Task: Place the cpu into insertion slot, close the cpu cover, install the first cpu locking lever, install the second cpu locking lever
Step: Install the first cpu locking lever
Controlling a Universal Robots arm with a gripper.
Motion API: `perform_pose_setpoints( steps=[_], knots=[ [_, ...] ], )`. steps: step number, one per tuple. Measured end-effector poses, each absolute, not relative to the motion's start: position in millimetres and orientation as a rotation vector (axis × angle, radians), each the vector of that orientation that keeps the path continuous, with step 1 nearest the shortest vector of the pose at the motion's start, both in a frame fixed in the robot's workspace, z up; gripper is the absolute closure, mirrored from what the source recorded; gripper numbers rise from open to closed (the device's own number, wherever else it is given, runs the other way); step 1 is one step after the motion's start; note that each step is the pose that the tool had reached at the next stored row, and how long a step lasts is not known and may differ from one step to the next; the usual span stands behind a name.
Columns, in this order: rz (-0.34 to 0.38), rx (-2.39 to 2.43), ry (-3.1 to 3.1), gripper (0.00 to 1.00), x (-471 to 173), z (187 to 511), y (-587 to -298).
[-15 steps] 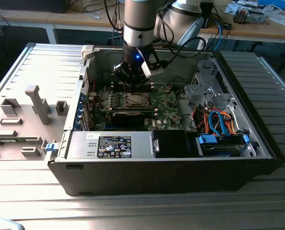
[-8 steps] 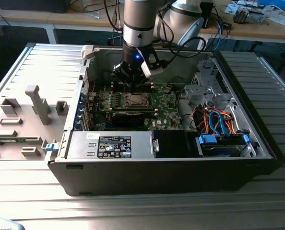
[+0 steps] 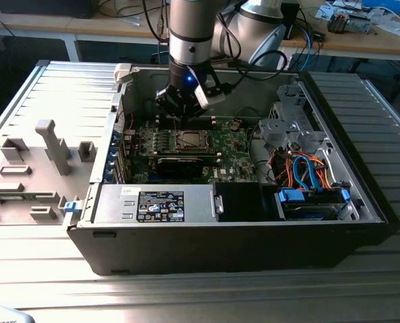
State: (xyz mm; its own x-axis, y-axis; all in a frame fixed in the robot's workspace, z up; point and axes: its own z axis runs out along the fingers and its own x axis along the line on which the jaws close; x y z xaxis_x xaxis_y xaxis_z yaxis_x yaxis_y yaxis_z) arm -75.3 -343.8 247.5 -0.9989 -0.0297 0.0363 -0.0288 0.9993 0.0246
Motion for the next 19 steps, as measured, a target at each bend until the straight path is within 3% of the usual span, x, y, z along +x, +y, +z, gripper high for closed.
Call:
perform_pose_setpoints(
  steps=[19],
  knots=[
    [-0.036, 0.045, -3.105, 0.89, -88, 248, -335]
  ],
)
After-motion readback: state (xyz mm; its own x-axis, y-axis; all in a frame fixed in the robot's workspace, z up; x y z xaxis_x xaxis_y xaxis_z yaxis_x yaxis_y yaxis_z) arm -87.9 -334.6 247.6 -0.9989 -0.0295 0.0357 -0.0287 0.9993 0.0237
